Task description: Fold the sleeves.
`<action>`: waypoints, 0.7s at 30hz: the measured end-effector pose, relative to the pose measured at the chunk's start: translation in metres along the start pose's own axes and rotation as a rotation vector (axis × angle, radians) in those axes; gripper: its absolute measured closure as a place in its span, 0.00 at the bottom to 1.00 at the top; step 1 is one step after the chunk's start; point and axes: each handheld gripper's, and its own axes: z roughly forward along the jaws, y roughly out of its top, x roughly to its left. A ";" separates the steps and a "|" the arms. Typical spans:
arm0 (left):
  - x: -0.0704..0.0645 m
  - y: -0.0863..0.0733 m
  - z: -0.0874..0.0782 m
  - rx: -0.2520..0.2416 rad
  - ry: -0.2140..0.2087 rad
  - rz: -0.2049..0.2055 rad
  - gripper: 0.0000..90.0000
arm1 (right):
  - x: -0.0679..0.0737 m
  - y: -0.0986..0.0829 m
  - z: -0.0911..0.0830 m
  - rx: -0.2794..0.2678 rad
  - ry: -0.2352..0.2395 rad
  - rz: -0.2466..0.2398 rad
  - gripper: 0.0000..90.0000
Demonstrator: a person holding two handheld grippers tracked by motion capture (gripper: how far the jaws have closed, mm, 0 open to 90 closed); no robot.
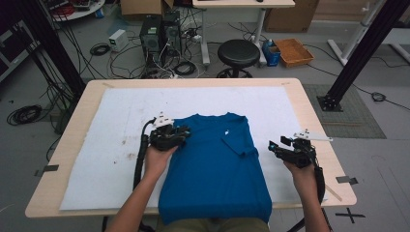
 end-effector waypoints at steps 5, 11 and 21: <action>0.004 0.000 -0.009 -0.043 0.040 0.018 0.34 | -0.004 -0.001 0.001 0.001 0.001 0.005 0.45; 0.030 -0.015 -0.030 -0.081 0.070 -0.015 0.29 | -0.002 0.000 0.002 -0.015 -0.022 -0.004 0.34; 0.066 -0.036 -0.064 -0.144 0.093 -0.028 0.29 | 0.002 0.003 0.003 -0.084 -0.021 -0.079 0.23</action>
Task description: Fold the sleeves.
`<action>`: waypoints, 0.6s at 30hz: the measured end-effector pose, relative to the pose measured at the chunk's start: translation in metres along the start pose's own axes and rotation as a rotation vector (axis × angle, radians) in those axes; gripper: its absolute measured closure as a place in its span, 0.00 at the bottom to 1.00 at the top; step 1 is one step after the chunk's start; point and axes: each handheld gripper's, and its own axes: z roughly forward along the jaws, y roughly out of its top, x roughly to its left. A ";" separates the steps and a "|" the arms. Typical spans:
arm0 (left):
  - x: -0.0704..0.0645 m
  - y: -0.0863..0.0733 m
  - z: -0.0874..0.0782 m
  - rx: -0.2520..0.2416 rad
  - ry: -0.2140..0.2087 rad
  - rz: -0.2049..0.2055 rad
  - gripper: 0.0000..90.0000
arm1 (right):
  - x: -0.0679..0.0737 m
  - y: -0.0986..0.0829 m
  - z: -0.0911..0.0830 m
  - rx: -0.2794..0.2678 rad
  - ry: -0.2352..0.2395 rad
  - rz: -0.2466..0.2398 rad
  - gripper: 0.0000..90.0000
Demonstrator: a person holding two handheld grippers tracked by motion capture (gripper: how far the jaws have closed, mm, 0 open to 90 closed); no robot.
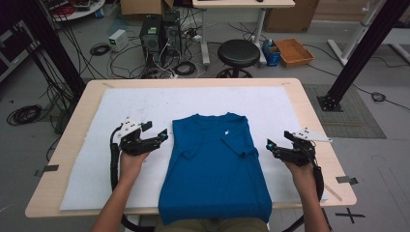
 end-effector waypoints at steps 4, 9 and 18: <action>-0.007 -0.003 0.007 0.070 -0.019 0.033 0.31 | 0.000 0.000 0.004 0.009 -0.007 0.009 0.23; -0.035 -0.010 0.036 0.202 -0.041 0.116 0.37 | 0.003 -0.001 0.009 0.033 -0.005 0.012 0.23; -0.052 -0.022 0.054 0.372 0.224 0.305 0.46 | 0.003 -0.002 0.008 0.031 0.003 0.013 0.23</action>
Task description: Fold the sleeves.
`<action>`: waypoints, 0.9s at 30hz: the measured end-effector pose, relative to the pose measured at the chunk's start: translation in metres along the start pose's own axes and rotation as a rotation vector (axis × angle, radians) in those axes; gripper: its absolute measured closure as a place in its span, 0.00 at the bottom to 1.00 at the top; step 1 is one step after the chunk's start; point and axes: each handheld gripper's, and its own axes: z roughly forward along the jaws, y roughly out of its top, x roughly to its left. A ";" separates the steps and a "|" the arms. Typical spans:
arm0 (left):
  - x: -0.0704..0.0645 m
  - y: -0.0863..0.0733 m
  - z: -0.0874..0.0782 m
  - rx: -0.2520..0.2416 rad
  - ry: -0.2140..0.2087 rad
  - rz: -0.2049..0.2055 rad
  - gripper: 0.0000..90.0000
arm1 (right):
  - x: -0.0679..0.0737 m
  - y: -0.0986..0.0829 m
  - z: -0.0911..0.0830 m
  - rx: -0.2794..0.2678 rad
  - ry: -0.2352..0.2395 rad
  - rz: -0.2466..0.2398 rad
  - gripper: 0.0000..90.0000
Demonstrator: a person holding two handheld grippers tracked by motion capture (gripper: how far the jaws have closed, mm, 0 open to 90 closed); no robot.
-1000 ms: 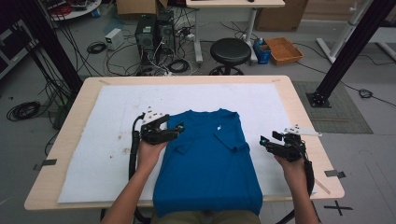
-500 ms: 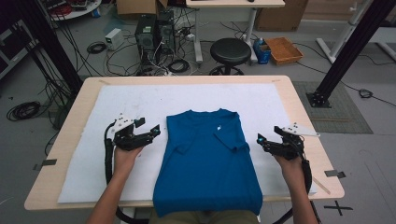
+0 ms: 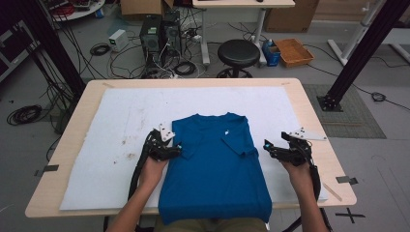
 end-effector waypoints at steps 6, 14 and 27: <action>0.018 -0.007 -0.008 0.003 0.042 -0.051 0.50 | 0.000 0.000 0.000 -0.001 0.004 -0.002 0.23; 0.047 -0.010 -0.029 -0.312 -0.164 -0.262 0.31 | -0.001 0.001 0.000 -0.006 0.010 0.004 0.23; 0.057 -0.023 -0.043 -0.408 -0.258 -0.285 0.28 | 0.001 0.008 0.007 -0.023 0.027 -0.016 0.23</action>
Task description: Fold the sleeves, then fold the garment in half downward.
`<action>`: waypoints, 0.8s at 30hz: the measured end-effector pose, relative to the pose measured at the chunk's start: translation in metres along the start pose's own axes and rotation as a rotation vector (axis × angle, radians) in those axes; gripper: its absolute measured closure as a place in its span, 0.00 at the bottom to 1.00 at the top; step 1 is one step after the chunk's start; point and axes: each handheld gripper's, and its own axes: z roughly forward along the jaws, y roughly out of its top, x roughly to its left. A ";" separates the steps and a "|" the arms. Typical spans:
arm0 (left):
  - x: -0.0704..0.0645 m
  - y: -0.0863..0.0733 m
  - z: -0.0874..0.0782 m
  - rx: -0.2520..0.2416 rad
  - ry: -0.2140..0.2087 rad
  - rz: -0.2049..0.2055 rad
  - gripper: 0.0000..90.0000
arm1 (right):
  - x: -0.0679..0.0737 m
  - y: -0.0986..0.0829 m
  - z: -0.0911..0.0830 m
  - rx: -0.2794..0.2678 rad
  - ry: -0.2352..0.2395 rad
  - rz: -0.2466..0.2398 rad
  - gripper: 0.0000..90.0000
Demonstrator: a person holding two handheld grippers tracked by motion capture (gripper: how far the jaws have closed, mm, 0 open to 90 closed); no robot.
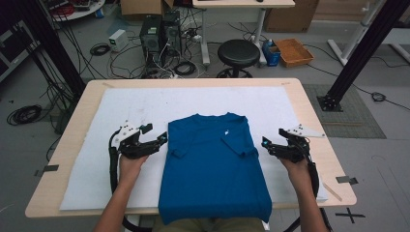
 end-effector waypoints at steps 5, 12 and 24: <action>-0.001 -0.002 0.000 0.012 0.014 0.017 0.28 | -0.001 0.000 0.004 0.007 0.000 0.005 0.23; -0.002 -0.004 0.005 0.026 0.031 0.025 0.28 | -0.003 0.000 0.005 0.005 0.000 0.009 0.23; 0.009 0.002 0.024 0.126 0.059 0.007 0.29 | 0.000 0.000 0.008 0.024 0.002 0.019 0.23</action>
